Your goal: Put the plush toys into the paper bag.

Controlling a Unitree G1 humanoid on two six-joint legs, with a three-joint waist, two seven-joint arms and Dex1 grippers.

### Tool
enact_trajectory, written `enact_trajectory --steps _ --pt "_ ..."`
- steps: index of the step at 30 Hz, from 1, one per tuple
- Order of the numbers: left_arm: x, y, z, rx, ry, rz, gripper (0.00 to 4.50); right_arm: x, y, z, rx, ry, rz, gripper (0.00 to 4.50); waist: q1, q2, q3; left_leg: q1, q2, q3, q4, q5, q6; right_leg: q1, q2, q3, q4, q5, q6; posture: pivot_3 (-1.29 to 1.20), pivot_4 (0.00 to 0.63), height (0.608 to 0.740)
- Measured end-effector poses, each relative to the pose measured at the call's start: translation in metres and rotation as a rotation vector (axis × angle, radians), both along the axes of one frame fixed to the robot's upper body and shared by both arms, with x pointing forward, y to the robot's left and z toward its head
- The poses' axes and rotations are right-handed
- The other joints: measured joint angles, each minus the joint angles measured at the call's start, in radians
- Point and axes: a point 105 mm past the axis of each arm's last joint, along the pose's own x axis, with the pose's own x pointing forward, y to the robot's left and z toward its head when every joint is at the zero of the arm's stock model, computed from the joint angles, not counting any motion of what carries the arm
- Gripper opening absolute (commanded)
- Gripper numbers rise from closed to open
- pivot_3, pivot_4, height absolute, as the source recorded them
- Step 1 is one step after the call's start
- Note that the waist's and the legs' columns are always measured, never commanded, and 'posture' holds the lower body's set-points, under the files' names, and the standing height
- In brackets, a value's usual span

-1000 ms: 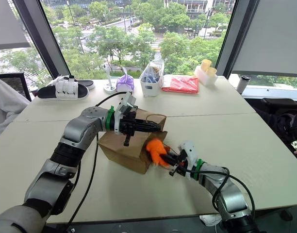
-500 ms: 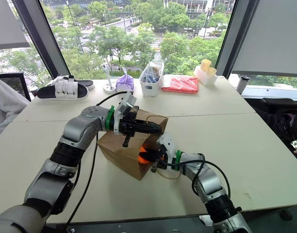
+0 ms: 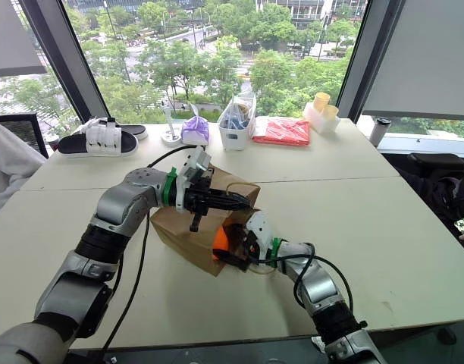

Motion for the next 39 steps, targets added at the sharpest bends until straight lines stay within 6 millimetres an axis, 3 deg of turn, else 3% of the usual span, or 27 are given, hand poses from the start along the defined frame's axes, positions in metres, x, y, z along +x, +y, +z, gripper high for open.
enact_trajectory --steps 9,15,20,25,30,33,39 --pt "0.001 -0.001 0.000 -0.005 -0.003 0.004 0.00 -0.015 -0.041 0.029 0.072 -0.043 -0.161 3.94 0.002 0.000 0.000 0.000 0.000 0.000 0.000 -0.002 0.003 0.000 0.000 0.000 0.000 0.000 0.000 0.00 0.150 0.740" --pt "0.000 -0.002 0.000 -0.008 0.000 -0.001 0.00 -0.034 -0.086 0.020 -0.039 0.026 -0.279 3.94 0.003 0.000 0.000 0.000 -0.001 0.000 0.000 -0.002 0.004 0.001 0.000 0.000 -0.001 0.000 0.000 0.00 0.150 0.740" --pt "-0.001 -0.004 0.000 -0.013 -0.001 -0.010 0.00 -0.045 -0.105 0.020 -0.107 0.070 -0.332 3.94 0.001 0.000 0.000 0.000 0.000 0.000 0.000 -0.002 0.004 0.001 0.000 0.000 -0.001 0.000 0.000 0.00 0.150 0.740" --pt "0.000 -0.007 0.000 -0.022 -0.008 -0.010 0.00 -0.052 -0.107 0.011 -0.140 0.140 -0.350 3.94 0.003 0.000 0.000 0.000 0.000 0.000 0.000 -0.002 0.004 0.001 0.000 0.000 -0.001 0.000 0.000 0.00 0.150 0.740" --pt "0.000 -0.008 -0.001 -0.027 -0.007 -0.004 0.00 -0.066 -0.086 -0.013 -0.204 0.246 -0.299 3.94 0.003 0.000 0.000 0.000 0.000 0.000 0.001 -0.002 0.004 0.001 0.000 0.000 -0.002 0.000 0.000 0.00 0.150 0.740" --pt "0.000 -0.011 -0.001 -0.034 -0.005 -0.009 0.00 -0.062 -0.082 -0.016 -0.267 0.228 -0.318 3.20 0.002 -0.003 -0.002 0.002 0.000 0.000 0.001 -0.002 0.004 0.003 0.000 0.000 -0.002 0.000 0.000 0.00 0.150 0.740" --pt "0.000 -0.011 -0.001 -0.036 -0.007 -0.002 0.00 -0.057 -0.079 -0.019 -0.304 0.235 -0.349 0.32 0.003 -0.003 -0.002 0.004 0.001 0.000 0.001 -0.002 0.004 0.005 0.000 0.000 -0.003 0.000 0.000 0.00 0.150 0.740"
